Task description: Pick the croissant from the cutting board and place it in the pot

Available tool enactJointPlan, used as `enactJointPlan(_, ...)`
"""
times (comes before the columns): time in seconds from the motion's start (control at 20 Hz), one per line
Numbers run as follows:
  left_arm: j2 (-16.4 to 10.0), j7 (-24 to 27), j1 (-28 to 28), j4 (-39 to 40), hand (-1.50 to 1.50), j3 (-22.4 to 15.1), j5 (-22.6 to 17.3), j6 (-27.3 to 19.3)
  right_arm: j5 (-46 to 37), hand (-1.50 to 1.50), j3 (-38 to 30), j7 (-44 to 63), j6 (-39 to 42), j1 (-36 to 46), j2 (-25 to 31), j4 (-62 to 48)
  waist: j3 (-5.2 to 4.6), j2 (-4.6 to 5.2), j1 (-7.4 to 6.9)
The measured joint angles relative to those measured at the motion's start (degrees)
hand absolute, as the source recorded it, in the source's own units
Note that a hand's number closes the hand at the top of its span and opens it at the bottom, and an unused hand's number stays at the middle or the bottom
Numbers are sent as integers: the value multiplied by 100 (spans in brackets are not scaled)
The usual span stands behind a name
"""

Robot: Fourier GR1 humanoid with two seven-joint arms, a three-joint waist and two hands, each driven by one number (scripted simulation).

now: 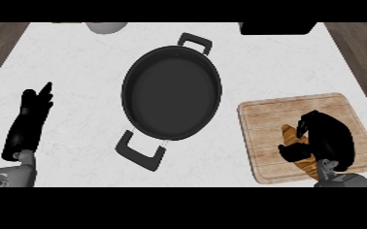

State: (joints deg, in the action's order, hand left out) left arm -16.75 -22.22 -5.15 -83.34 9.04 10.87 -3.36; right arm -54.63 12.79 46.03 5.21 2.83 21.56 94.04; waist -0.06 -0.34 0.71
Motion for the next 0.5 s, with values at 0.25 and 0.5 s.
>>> enactJointPlan(0.25, -10, -6, 124, -120, 0, 42, -20, 20, -299, 150, 410, -213, 118, -878, 456, 1651, 1, -13, 49)
enactJointPlan(0.5, -20, -18, 122, -100, 0, 81, -32, 39, -542, 150, 400, -317, -175, -1119, 596, 3093, 1, -15, 67)
